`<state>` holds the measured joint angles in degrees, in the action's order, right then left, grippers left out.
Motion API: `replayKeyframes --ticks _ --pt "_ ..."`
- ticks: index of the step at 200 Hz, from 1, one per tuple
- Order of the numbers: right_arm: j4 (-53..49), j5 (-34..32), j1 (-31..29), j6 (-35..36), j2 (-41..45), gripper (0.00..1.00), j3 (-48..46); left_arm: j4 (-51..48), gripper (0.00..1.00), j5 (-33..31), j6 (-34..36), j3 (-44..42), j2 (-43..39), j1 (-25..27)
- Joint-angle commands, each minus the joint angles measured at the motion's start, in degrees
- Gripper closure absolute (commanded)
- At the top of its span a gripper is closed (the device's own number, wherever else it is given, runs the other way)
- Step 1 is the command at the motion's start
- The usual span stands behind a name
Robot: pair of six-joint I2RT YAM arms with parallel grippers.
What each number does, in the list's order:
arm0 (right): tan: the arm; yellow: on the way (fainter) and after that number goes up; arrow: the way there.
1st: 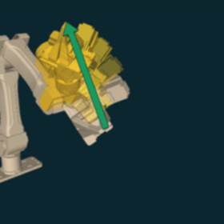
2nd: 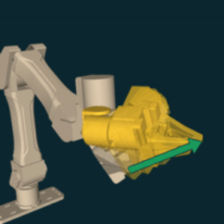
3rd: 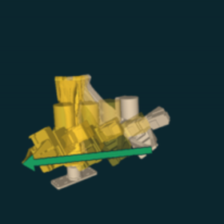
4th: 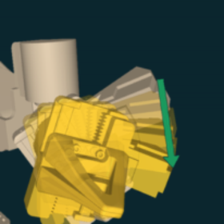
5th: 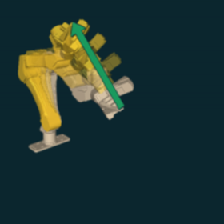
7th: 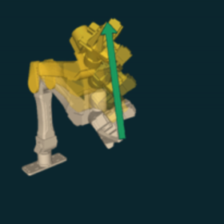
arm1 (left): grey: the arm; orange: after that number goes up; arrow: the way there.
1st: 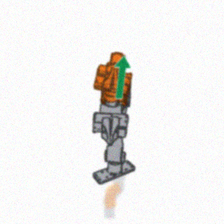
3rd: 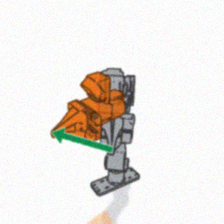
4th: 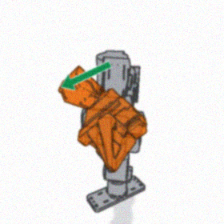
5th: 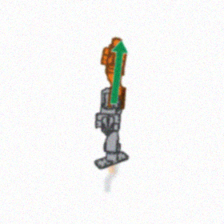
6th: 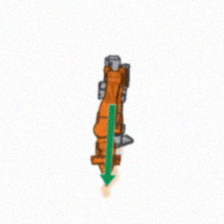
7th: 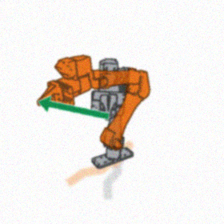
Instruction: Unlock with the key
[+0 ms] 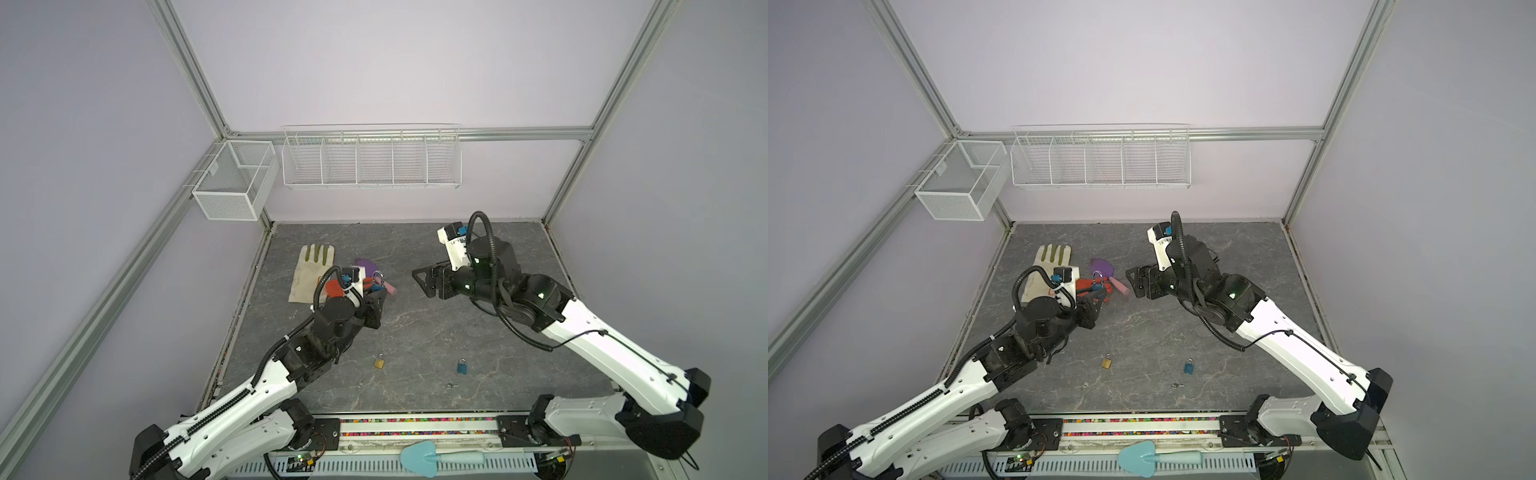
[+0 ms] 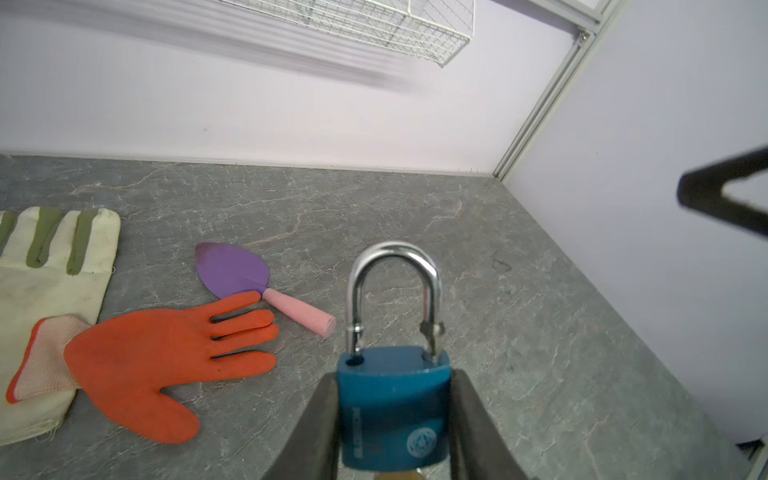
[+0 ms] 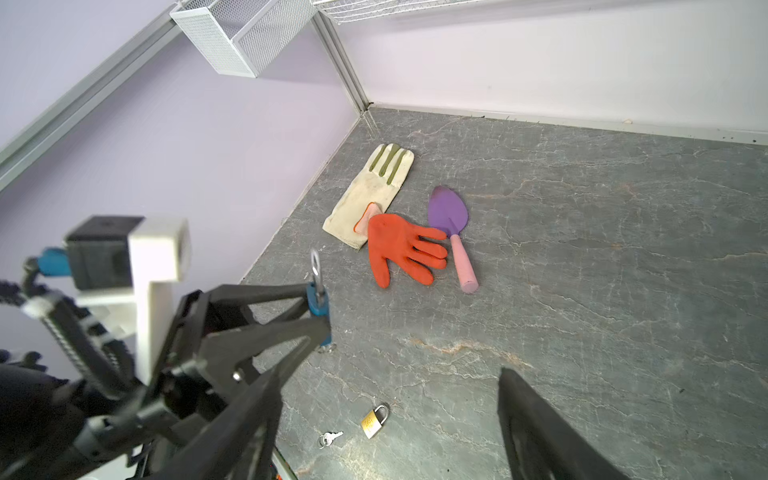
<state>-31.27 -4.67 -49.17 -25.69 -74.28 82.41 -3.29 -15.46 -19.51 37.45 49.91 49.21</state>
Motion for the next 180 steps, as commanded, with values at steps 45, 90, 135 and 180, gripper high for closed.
replayKeyframes --ticks 45,90,135,180 --pt "-8.2 -3.1 -2.7 -1.5 -9.6 0.15 8.8 23.8 1.00 -6.4 10.9 -7.5 1.3 5.1" --pt "-12.0 -8.2 -5.5 -1.4 -15.5 0.14 13.7 27.5 1.00 -7.0 11.2 -8.1 4.7 5.8" --pt "-14.7 -13.4 -6.6 -0.1 -22.0 0.14 19.4 29.0 1.00 -7.3 10.8 -9.1 5.3 6.1" --pt "-16.3 -18.4 -7.0 1.6 -25.0 0.13 22.6 29.9 1.00 -7.9 10.8 -10.5 5.1 6.3"
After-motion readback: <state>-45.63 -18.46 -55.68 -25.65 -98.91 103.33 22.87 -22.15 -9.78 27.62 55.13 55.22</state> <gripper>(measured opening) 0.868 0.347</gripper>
